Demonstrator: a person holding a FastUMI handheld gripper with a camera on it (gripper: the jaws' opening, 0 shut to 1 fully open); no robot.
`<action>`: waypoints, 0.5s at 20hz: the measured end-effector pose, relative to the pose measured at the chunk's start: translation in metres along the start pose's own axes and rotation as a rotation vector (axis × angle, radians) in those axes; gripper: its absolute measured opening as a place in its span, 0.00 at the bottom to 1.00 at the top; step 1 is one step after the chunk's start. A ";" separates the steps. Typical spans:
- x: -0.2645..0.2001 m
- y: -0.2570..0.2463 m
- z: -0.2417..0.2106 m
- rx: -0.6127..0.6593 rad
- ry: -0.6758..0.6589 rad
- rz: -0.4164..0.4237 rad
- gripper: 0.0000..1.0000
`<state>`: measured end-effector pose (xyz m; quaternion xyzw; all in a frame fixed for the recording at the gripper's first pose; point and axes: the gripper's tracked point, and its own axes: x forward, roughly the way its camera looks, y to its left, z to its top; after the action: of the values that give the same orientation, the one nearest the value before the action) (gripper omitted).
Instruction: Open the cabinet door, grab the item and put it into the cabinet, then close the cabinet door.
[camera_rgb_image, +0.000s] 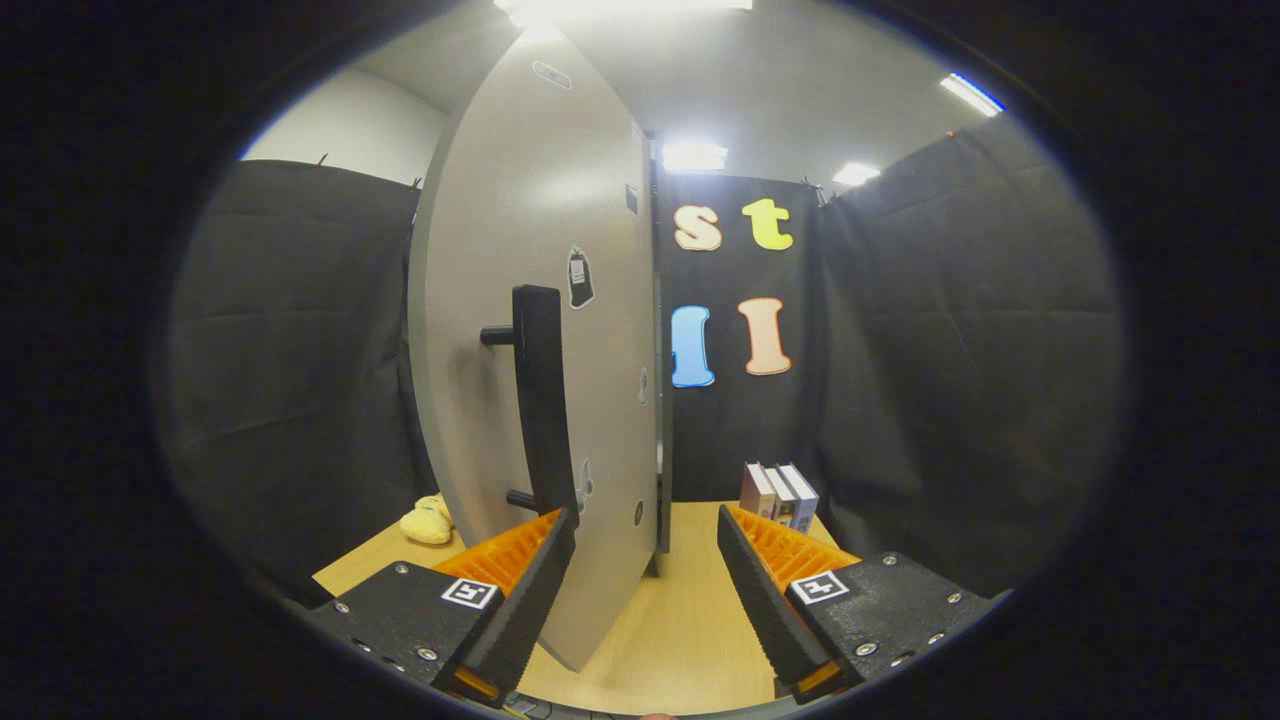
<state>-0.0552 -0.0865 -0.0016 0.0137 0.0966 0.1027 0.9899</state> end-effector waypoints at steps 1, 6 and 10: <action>0.004 0.010 0.001 -0.006 -0.003 0.009 0.91; 0.017 0.057 0.005 -0.031 -0.020 0.033 0.91; 0.033 0.084 0.004 -0.027 -0.020 0.051 0.91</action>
<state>-0.0394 0.0026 0.0001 0.0039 0.0848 0.1289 0.9880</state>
